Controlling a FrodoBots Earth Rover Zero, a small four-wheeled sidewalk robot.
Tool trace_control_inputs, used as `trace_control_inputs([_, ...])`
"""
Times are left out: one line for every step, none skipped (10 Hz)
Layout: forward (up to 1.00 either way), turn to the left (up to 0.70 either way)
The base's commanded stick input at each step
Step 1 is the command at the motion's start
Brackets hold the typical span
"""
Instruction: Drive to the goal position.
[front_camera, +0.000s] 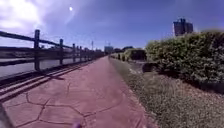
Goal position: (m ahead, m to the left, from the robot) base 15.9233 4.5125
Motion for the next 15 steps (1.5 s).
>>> trace_control_inputs([0.70, 0.00])
trace_control_inputs([0.70, 0.00])
trace_control_inputs([0.70, 0.00])
trace_control_inputs([0.70, 0.00])
trace_control_inputs([0.70, 0.00])
trace_control_inputs([0.70, 0.00])
trace_control_inputs([0.70, 0.00])
trace_control_inputs([0.70, 0.00])
trace_control_inputs([0.70, 0.14])
trace_control_inputs([0.70, 0.35])
trace_control_inputs([0.70, 0.35])
trace_control_inputs([0.70, 0.35])
trace_control_inputs([0.70, 0.35])
trace_control_inputs([0.70, 0.13])
trace_control_inputs([0.70, 0.00])
